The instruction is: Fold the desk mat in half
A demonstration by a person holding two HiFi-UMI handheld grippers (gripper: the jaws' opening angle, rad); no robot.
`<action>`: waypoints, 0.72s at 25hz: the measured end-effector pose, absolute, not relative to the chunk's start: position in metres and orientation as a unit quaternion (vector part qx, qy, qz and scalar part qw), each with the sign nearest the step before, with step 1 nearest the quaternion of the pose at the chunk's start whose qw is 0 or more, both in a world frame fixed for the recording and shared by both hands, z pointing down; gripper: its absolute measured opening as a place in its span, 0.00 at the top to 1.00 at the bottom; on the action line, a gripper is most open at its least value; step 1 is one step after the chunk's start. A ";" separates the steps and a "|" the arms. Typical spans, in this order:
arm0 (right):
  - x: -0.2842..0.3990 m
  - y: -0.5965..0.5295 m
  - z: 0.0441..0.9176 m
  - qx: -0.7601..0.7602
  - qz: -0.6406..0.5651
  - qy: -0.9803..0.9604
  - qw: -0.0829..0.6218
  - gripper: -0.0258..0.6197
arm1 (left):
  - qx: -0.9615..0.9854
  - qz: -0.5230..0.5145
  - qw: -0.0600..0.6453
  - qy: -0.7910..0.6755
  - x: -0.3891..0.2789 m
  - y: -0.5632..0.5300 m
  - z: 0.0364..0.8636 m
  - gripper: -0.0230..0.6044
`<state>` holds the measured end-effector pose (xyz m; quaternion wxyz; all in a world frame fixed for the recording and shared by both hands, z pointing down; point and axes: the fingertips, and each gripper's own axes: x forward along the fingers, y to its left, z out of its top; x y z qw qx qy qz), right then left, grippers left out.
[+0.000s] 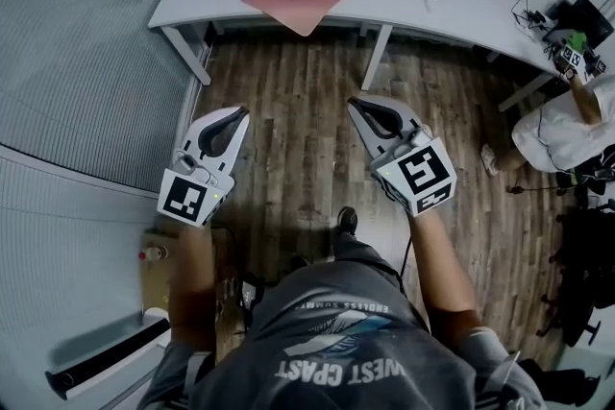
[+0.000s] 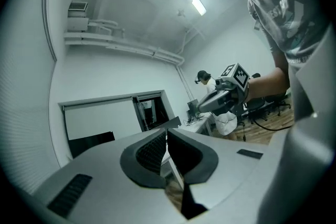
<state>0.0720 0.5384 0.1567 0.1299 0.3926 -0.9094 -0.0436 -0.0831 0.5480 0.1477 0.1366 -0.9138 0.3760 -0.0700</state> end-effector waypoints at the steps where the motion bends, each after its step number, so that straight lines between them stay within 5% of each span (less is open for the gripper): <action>1: 0.075 0.528 0.158 0.389 -0.043 -0.911 0.129 0.92 | -0.913 -0.074 0.137 0.378 -0.079 0.539 0.148 0.92; 18: 0.124 0.385 0.168 0.329 -0.033 -0.937 0.111 0.92 | -0.890 -0.106 0.135 0.423 -0.024 0.415 0.156 0.92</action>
